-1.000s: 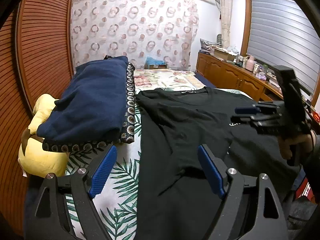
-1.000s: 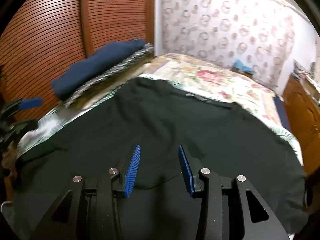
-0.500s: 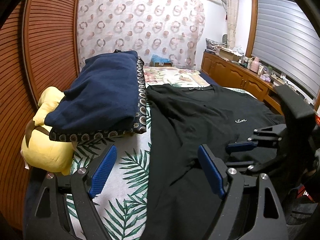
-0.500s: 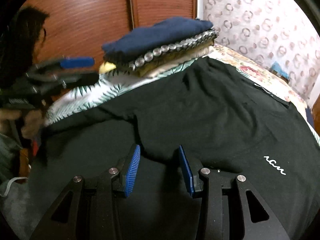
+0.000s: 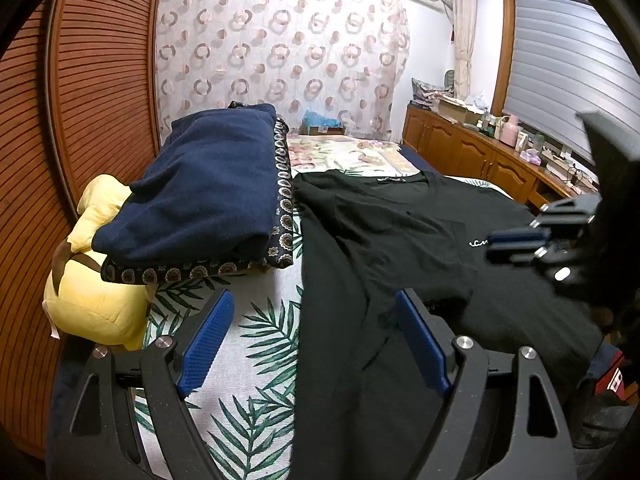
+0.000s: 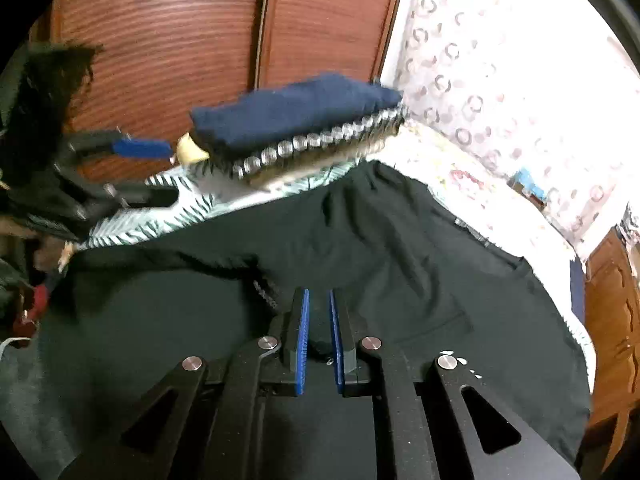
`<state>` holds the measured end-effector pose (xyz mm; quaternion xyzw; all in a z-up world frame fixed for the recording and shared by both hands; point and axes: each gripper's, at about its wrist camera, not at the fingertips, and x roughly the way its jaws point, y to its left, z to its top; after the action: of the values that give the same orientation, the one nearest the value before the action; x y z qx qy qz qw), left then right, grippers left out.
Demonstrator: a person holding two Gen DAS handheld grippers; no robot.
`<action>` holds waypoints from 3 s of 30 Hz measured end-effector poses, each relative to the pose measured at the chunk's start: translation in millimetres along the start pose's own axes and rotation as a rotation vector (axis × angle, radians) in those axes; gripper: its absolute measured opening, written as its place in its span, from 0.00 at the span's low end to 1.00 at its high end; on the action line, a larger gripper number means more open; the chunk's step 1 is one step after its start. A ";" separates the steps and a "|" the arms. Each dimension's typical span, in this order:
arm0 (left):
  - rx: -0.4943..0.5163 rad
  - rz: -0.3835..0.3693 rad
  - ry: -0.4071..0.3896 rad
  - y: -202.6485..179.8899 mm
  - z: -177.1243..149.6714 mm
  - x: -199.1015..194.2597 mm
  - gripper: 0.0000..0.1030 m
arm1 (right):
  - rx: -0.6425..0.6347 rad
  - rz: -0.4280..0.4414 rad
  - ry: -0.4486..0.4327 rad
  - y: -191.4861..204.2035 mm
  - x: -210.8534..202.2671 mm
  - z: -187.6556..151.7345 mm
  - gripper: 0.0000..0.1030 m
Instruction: Fold small clothes
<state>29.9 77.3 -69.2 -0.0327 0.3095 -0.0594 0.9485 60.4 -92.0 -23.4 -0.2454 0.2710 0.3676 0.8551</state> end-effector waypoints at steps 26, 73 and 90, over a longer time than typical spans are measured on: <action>0.022 -0.016 0.017 -14.2 -2.0 4.0 0.81 | 0.267 0.025 0.114 -33.4 61.4 -49.8 0.38; 0.099 -0.033 0.007 -34.4 42.7 32.2 0.81 | 0.247 0.000 0.115 -84.6 92.4 -38.2 0.15; 0.122 -0.054 0.090 -47.1 82.6 86.1 0.54 | 0.343 -0.214 0.055 -107.4 65.8 -47.9 0.15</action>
<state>143.3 21.3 -48.2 0.0198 0.3467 -0.1050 0.9319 167.0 -154.5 -77.2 -0.1335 0.3256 0.2164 0.9107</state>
